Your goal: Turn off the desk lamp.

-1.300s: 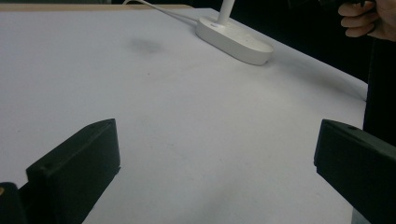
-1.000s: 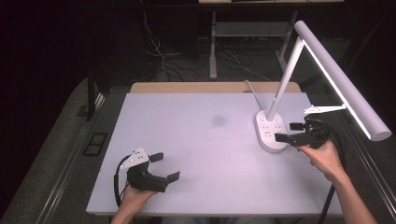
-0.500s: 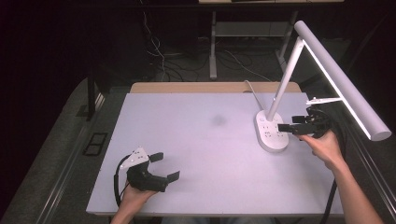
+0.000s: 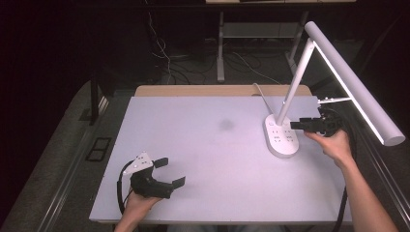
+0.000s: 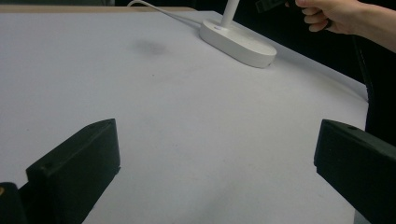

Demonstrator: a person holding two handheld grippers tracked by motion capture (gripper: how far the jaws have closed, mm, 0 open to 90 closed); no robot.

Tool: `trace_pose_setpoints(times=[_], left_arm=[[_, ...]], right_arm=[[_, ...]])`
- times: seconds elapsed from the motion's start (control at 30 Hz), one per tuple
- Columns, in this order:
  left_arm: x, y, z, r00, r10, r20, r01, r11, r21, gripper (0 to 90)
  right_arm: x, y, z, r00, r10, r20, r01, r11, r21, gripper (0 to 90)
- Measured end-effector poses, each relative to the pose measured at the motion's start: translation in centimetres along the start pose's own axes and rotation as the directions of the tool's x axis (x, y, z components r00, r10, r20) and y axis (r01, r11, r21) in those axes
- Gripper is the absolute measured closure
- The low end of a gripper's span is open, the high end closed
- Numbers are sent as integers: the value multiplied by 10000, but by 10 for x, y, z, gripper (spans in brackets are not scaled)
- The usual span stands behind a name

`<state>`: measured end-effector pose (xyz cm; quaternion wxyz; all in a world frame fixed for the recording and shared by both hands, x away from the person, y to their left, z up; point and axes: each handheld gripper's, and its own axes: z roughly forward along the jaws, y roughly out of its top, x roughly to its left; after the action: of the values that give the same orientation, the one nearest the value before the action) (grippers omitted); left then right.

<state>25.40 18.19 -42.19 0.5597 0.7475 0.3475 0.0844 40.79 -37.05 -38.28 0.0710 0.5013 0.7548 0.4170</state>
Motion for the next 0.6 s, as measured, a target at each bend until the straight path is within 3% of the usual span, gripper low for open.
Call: trace_pose_setpoints(times=[0.37, 0.6], left_arm=[[0, 0, 0, 10000, 12, 47, -12, 10000, 7, 0], [0, 0, -1, 10000, 21, 35, -21, 10000, -25, 0]], right_arm=[[-17, 1, 14, 9975, 644, -297, -650, 9977, -207, 598], [-19, 2, 26, 9960, 895, 67, -894, 9959, -126, 737]])
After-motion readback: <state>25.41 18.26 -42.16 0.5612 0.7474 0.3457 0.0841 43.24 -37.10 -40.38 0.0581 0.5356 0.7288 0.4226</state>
